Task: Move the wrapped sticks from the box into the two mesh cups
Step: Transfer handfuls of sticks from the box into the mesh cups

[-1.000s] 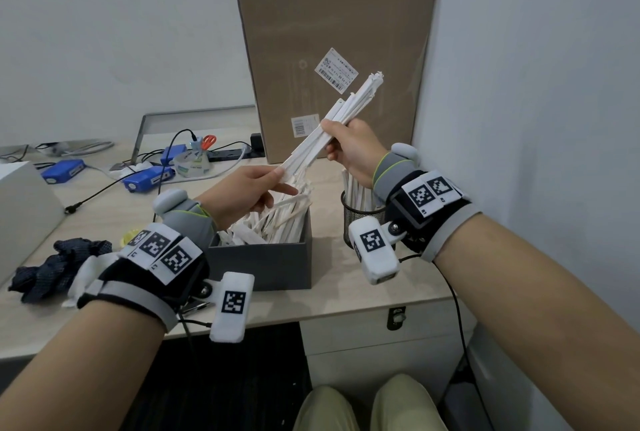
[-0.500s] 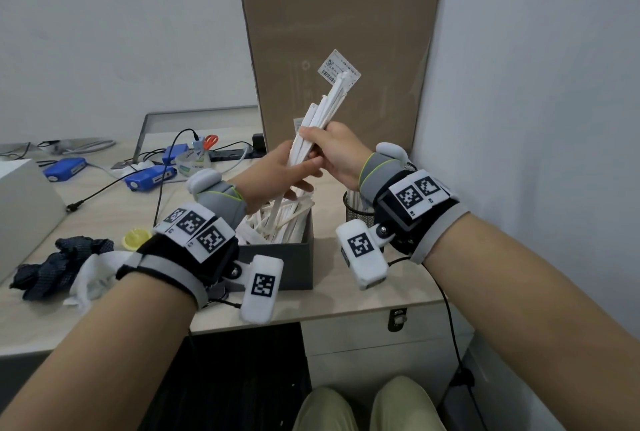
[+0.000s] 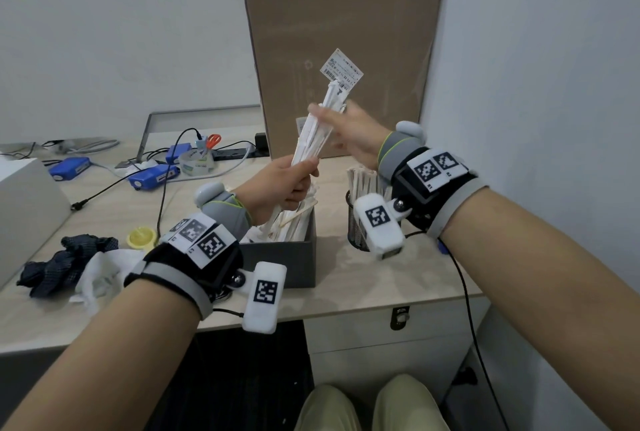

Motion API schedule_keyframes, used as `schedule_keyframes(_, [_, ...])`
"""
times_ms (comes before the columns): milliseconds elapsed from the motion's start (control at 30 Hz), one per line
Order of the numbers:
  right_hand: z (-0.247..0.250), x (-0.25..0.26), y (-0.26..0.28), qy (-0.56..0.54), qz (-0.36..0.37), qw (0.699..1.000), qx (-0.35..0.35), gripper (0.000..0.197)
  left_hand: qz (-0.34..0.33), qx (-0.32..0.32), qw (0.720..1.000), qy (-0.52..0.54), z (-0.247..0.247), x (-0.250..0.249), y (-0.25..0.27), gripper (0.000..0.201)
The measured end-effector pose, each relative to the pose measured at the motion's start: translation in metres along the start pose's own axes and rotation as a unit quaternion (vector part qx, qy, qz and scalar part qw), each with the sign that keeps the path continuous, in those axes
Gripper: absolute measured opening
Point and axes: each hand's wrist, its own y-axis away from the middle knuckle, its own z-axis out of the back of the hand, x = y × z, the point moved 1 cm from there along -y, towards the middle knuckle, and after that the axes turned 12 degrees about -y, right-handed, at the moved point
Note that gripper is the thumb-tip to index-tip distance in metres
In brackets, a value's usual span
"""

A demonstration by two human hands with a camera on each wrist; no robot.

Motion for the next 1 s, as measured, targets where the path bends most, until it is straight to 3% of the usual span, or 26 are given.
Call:
schedule_keyframes(67, [0.01,0.01,-0.01,-0.04,0.023,0.996,-0.071,0.086,0.0,0.015,1.0,-0.004,-0.001,0.002,0.0,0.026])
schedule_keyframes(133, [0.016,0.021,-0.013,-0.04,0.04,0.995,-0.084,0.074,-0.003,0.032,0.999,-0.019,-0.002,0.003,0.0,0.027])
schedule_keyframes(233, [0.018,0.03,-0.012,0.027,0.043,0.998,-0.036,0.045,-0.002,0.05,0.998,-0.035,-0.005,0.002,0.0,0.027])
schedule_keyframes(433, [0.009,0.021,-0.008,0.096,0.041,0.994,0.013,0.041,0.008,0.037,0.997,-0.064,-0.015,-0.001,-0.004,0.036])
schedule_keyframes(667, [0.01,0.03,0.004,0.243,-0.011,0.966,0.092,0.061,0.014,0.022,0.997,-0.066,-0.017,0.004,-0.004,0.039])
schedule_keyframes(867, [0.016,0.044,0.001,0.163,0.068,0.984,0.013,0.049,-0.009,0.028,0.999,-0.041,-0.013,0.0,-0.004,0.038])
schedule_keyframes(1000, [0.009,0.039,0.006,0.235,0.039,0.966,0.1,0.061,-0.018,0.028,0.998,-0.044,-0.017,-0.001,-0.006,0.039])
